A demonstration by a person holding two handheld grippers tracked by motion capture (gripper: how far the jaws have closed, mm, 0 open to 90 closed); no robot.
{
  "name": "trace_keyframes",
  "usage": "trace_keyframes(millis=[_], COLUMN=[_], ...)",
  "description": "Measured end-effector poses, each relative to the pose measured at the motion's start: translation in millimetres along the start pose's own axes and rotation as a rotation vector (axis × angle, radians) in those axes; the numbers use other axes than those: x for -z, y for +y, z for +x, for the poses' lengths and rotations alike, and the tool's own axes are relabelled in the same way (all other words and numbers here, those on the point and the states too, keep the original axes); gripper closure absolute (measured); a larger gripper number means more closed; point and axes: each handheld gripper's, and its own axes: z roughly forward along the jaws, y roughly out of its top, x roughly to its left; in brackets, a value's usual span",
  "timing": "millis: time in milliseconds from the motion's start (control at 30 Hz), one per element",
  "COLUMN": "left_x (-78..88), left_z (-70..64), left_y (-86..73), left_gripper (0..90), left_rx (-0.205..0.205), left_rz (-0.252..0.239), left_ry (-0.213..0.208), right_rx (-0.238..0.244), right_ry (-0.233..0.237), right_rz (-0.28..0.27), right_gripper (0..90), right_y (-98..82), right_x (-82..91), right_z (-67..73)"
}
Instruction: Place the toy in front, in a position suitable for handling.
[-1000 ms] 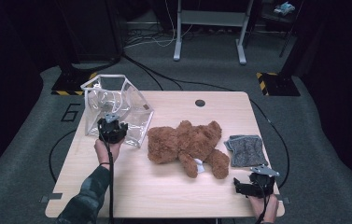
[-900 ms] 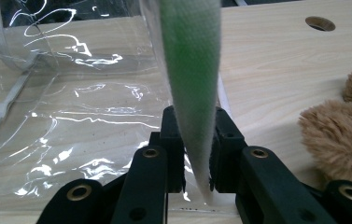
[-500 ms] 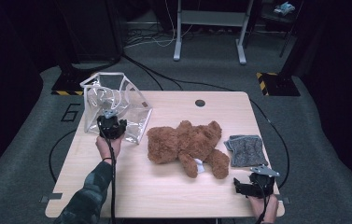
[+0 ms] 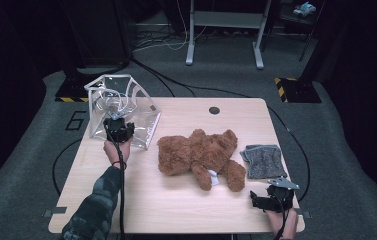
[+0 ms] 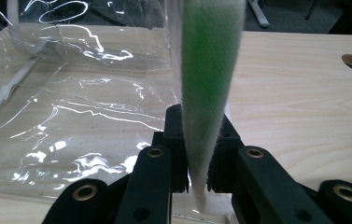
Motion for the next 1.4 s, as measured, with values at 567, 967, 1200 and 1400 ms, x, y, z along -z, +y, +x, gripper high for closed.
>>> trace_keyframes(millis=[567, 967, 1200, 1400], left_x=[2.4, -19.2, -29.8, -37.4], left_z=[-3.9, -12.5, -13.4, -14.3], left_y=[-32.7, -44.2, -39.6, -35.5], left_gripper=[41.5, 68.4, 73.0, 72.6], left_rx=[-0.032, -0.014, -0.009, -0.044], left_rz=[0.094, 0.126, 0.130, 0.122], left_ry=[-0.052, -0.106, -0.118, -0.110], right_rx=[0.008, 0.008, 0.007, 0.008], right_ry=[0.004, 0.005, 0.005, 0.005], right_rz=[-0.002, -0.002, 0.001, -0.002], right_gripper=[1.8, 1.9, 2.0, 2.1], right_y=[-0.1, 0.0, 0.2, 0.0], right_x=[0.0, -0.2, 0.0, 0.0], right_z=[-0.1, 0.1, 0.2, 0.2])
